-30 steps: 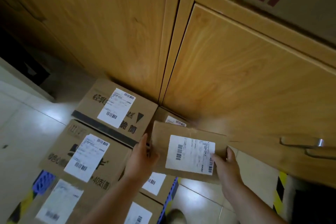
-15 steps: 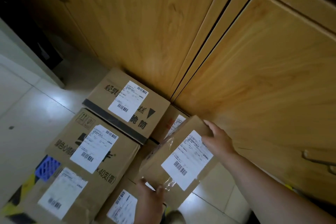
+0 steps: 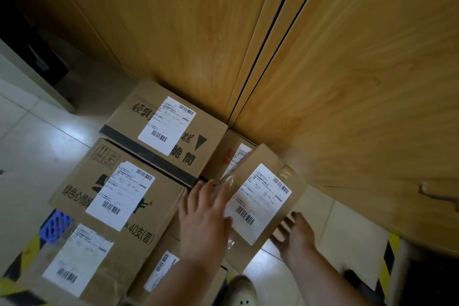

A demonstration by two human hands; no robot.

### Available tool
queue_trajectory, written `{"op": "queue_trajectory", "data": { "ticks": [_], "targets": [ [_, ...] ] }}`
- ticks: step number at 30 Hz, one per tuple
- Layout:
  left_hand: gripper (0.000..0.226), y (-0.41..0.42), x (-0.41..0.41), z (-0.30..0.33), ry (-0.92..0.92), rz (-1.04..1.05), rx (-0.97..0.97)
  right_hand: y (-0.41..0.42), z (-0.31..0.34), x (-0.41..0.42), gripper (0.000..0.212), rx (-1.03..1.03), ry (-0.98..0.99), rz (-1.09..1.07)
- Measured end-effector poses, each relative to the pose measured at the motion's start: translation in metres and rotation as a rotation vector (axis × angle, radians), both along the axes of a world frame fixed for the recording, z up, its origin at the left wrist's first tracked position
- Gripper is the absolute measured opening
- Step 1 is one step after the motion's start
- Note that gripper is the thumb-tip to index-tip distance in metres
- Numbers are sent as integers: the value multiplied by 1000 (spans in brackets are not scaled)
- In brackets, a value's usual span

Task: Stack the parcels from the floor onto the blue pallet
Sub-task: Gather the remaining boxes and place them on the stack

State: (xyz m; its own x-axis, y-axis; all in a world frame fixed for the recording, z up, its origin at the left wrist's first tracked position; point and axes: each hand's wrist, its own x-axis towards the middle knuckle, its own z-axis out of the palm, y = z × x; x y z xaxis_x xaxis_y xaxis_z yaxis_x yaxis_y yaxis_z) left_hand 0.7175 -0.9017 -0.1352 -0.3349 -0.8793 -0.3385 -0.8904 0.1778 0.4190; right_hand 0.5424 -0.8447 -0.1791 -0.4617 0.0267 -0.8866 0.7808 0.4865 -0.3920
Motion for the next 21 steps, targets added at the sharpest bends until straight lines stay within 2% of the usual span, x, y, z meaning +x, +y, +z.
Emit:
{"op": "queue_trajectory", "data": {
  "ticks": [3, 6, 8, 15, 18, 21],
  "targets": [
    [88, 5, -18, -11, -59, -266, -18, 15, -19, 21, 30, -65, -114, 24],
    [118, 16, -25, -26, -122, -347, 23, 21, -39, 34, 31, -111, -194, 37],
    [125, 20, -23, -33, -122, -365, 13, 22, -48, 37, 36, -173, -242, 26],
    [115, 28, -29, -36, -103, -319, 34, 22, -55, 34, 50, -437, -444, -44],
    [117, 24, -34, -31, -83, -294, 42, 16, -45, 35, 39, -569, -484, -31],
    [119, 15, -37, -18, -20, -236, 70, 19, -39, 31, 72, -496, -371, 31]
  ]
}}
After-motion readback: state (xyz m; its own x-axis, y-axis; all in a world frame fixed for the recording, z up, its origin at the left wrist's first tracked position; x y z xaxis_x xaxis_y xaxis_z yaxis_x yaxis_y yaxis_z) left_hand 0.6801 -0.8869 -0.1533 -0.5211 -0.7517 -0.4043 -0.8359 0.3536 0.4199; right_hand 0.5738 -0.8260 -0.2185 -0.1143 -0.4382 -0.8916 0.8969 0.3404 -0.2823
